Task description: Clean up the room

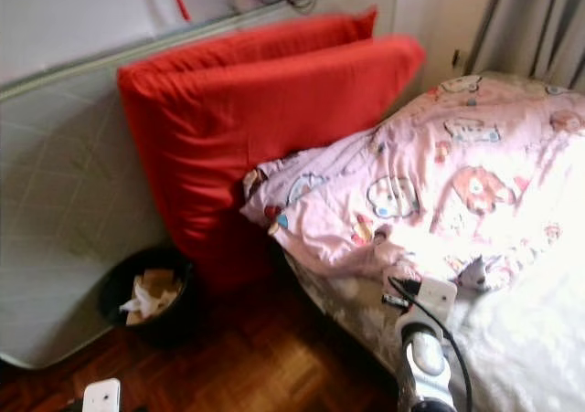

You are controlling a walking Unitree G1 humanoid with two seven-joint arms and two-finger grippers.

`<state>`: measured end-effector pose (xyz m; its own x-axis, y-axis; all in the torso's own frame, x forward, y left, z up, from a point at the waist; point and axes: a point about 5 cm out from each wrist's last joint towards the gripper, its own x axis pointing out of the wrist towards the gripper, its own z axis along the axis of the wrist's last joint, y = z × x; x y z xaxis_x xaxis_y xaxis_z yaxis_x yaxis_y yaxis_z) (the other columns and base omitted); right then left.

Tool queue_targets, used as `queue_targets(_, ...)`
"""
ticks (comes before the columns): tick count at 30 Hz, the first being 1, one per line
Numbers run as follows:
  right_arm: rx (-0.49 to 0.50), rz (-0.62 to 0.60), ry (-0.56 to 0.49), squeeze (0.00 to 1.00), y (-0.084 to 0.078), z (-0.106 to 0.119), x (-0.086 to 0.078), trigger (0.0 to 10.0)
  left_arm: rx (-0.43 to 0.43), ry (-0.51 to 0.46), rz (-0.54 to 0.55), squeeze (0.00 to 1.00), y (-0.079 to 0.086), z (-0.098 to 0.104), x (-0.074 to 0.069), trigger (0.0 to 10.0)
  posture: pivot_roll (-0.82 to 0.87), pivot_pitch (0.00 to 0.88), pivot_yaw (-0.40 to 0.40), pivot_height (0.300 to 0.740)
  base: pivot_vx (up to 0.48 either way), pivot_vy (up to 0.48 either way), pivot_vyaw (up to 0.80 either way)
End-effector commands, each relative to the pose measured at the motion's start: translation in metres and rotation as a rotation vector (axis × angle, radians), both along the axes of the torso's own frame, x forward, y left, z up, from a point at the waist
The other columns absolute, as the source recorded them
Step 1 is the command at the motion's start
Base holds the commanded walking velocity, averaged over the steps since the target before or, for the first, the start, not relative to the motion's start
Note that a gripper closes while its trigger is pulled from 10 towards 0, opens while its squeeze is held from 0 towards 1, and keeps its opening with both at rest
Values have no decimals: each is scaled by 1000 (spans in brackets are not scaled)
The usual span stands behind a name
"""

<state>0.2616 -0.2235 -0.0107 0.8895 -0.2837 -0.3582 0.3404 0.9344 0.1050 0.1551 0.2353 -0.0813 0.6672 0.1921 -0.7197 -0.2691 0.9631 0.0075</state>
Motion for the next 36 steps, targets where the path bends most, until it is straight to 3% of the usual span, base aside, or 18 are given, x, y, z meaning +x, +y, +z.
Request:
queue_targets(1, 9, 6, -15, 0, 4, 2, 3, 10000, 13, 16, 2, 0, 5, -1, -4, 10000, 67, 0, 87, 740, -285, 0, 0)
queue_targets(16, 15, 39, -33, 0, 9, 1, 0, 10000, 17, 29, -6, 0, 4, -1, -4, 10000, 60, 0, 85, 740, -36, 0, 0)
queue_targets(25, -4, 52, 62, 0, 13, -17, -22, 10000, 15, 25, -21, 0, 1, -1, -3, 10000, 55, 0, 83, 740, 0, 0, 0)
queue_targets(27, -15, 48, 46, 0, 13, -16, -23, 10000, 16, 22, -26, 0, 1, -1, -2, 10000, 54, 0, 83, 740, 0, 0, 0)
queue_targets(30, -126, 18, -47, 0, 6, -2, -20, 10000, 17, 19, -30, 0, -1, -1, -1, 10000, 55, 0, 78, 740, 0, 0, 0)
queue_targets(32, -130, -2, -67, 0, 4, 0, -21, 10000, 17, 18, -31, 0, -1, -1, -1, 10000, 57, 0, 77, 740, 0, 0, 0)
queue_targets(36, -111, 37, 12, 0, 12, -12, -30, 10000, 18, 22, -38, 0, -2, -1, -2, 10000, 57, 0, 77, 740, 0, 0, 0)
